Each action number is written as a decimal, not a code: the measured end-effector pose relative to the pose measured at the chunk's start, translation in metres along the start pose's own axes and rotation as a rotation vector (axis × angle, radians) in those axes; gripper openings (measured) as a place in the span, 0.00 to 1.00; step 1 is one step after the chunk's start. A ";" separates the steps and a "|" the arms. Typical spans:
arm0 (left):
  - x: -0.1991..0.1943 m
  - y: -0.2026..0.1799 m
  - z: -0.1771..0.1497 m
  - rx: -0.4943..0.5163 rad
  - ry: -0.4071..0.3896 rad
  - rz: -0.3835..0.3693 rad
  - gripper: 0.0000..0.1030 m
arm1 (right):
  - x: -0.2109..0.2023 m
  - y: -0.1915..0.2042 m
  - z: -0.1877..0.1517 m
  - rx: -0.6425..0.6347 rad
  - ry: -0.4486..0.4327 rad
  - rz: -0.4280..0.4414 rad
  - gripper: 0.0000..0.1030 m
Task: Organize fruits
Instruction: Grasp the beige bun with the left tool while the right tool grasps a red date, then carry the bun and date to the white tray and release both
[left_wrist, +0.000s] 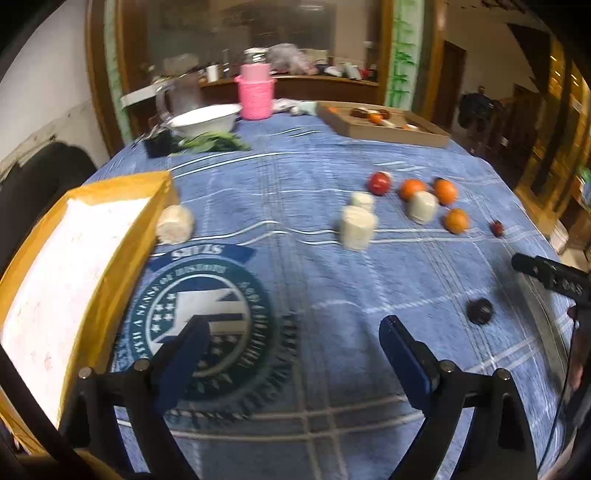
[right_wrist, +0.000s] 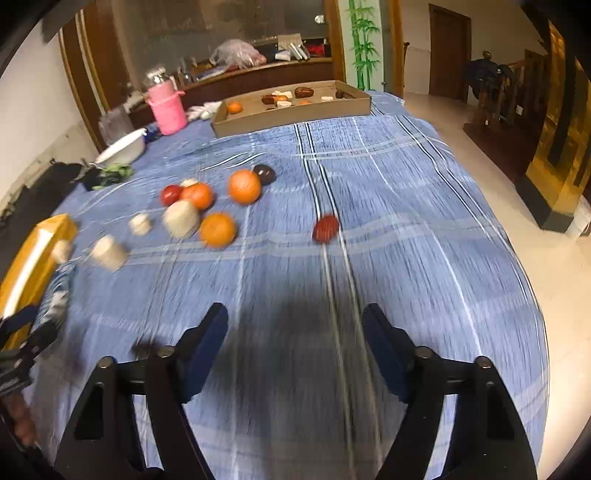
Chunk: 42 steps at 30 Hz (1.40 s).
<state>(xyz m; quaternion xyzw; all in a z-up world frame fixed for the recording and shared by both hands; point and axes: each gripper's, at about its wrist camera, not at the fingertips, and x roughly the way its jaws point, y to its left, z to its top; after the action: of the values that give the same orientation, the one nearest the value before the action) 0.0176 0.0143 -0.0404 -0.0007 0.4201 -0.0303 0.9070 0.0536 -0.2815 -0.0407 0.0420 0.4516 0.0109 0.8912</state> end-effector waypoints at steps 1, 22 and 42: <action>0.003 0.006 0.002 -0.014 0.003 0.002 0.92 | 0.011 -0.002 0.009 -0.006 0.011 -0.015 0.63; 0.041 0.068 0.036 -0.222 -0.009 0.074 0.71 | 0.045 -0.024 0.036 0.041 -0.021 -0.075 0.20; 0.086 0.074 0.069 -0.245 0.041 0.269 0.40 | 0.044 -0.027 0.036 0.059 -0.025 -0.051 0.19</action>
<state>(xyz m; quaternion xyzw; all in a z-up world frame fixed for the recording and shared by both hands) 0.1297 0.0820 -0.0632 -0.0543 0.4356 0.1428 0.8871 0.1084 -0.3077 -0.0575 0.0568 0.4412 -0.0254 0.8952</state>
